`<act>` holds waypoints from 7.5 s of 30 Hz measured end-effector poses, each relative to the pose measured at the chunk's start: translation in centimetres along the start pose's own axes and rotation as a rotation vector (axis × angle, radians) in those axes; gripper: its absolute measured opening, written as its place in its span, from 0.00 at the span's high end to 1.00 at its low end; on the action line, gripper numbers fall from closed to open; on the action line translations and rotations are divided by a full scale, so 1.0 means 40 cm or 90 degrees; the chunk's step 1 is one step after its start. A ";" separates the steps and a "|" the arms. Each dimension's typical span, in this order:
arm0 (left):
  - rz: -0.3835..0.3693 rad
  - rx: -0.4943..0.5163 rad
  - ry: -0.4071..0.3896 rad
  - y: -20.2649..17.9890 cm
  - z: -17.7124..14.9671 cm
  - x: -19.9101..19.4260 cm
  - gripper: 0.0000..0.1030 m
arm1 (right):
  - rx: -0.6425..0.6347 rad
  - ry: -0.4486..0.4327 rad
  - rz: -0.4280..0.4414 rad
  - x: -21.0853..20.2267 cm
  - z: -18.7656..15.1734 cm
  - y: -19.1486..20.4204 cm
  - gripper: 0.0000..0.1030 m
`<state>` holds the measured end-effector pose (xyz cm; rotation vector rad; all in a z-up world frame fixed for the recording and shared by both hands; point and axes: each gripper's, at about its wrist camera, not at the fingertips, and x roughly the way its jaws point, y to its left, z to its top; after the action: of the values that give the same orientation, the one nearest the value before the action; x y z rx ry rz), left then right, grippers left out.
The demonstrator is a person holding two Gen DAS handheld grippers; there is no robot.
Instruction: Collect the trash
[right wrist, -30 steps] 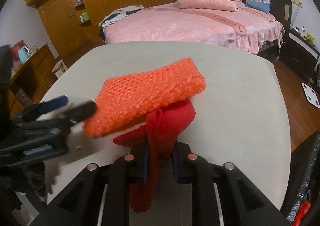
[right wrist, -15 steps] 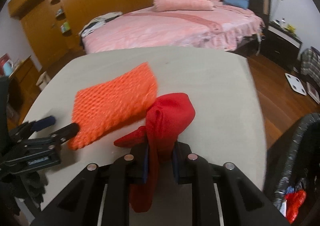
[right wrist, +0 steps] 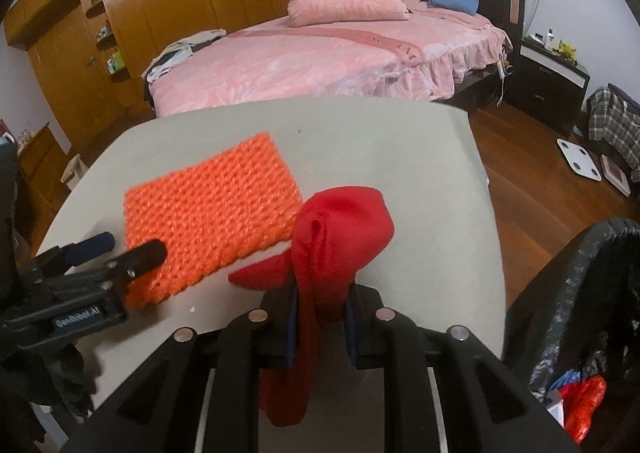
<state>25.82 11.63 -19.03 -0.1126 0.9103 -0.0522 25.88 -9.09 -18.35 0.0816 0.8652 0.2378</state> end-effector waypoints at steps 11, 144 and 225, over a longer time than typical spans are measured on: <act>-0.052 0.006 -0.049 -0.034 -0.014 -0.052 0.90 | 0.011 -0.014 0.014 -0.021 0.002 -0.009 0.82; -0.151 0.216 -0.239 -0.580 -0.209 -0.683 0.10 | 0.045 -0.229 -0.073 -0.889 -0.201 -0.288 0.06; -0.148 0.192 -0.278 -0.533 -0.222 -0.759 0.07 | 0.005 -0.233 -0.080 -0.908 -0.207 -0.231 0.06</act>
<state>0.28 -7.39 1.95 0.0520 0.4415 -0.3660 -1.49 -26.99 1.76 0.0742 0.5045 0.0964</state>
